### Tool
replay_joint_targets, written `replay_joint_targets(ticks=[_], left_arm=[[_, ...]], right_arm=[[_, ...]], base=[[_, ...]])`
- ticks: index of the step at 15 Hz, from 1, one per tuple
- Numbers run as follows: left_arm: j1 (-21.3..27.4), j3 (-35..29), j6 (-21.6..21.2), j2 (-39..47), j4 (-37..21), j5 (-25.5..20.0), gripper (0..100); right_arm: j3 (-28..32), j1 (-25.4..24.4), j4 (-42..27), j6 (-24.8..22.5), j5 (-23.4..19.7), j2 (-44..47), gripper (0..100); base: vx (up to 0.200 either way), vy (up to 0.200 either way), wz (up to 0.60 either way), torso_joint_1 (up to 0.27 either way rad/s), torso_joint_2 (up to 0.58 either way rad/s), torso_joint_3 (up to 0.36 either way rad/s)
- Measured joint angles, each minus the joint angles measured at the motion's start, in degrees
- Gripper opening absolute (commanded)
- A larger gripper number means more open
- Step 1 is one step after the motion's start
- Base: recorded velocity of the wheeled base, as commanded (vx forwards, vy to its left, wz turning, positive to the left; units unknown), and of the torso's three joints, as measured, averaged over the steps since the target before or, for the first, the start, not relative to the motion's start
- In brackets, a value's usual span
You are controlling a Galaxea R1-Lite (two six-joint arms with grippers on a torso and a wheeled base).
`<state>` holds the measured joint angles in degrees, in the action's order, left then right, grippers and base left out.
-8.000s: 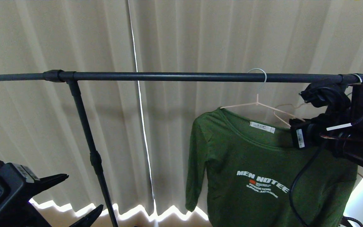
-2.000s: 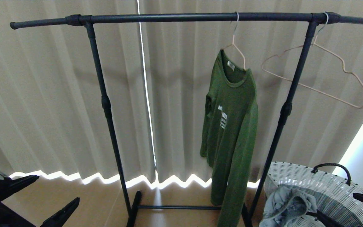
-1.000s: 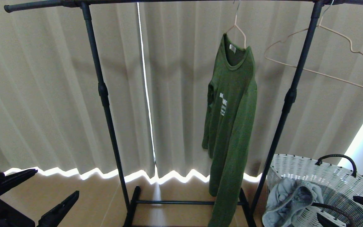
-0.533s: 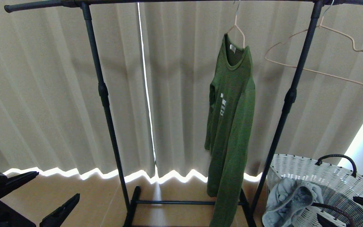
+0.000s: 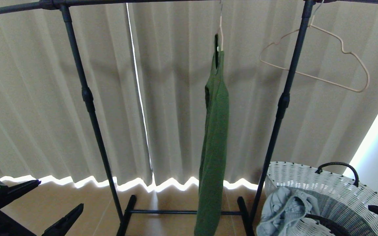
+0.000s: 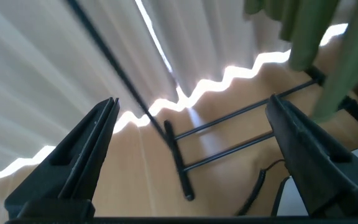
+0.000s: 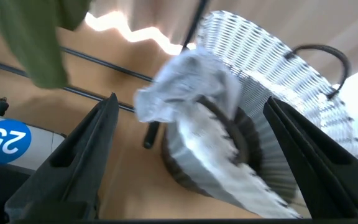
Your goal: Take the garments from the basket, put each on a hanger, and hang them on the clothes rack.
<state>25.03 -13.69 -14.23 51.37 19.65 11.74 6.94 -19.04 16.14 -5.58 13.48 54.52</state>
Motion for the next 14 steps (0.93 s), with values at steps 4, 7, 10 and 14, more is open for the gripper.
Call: replay_joint_targets(ticks=[4,7,10,14], left_arm=[[0.0,0.1,0.0,0.0,0.0,0.0,100],[0.0,0.2,0.0,-0.1,0.0,0.0,100],[0.5,0.3,0.0,-0.2,0.0,0.0,100],[0.7,0.4,0.0,0.0,-0.1,-0.1,100]], right_arm=[[0.0,0.0,0.0,-0.1,0.0,-0.1,100],[-0.1,0.0,0.0,-0.1,0.0,-0.2,100],[-0.1,0.0,-0.1,-0.2,0.0,-0.2,100],[-0.2,0.0,-0.1,-0.2,0.0,-0.4,100]], base=[[0.0,0.0,0.0,0.0,0.0,0.0],[0.0,0.0,0.0,0.0,0.0,0.0],[0.0,0.0,0.0,0.0,0.0,0.0],[0.0,0.0,0.0,0.0,0.0,0.0]])
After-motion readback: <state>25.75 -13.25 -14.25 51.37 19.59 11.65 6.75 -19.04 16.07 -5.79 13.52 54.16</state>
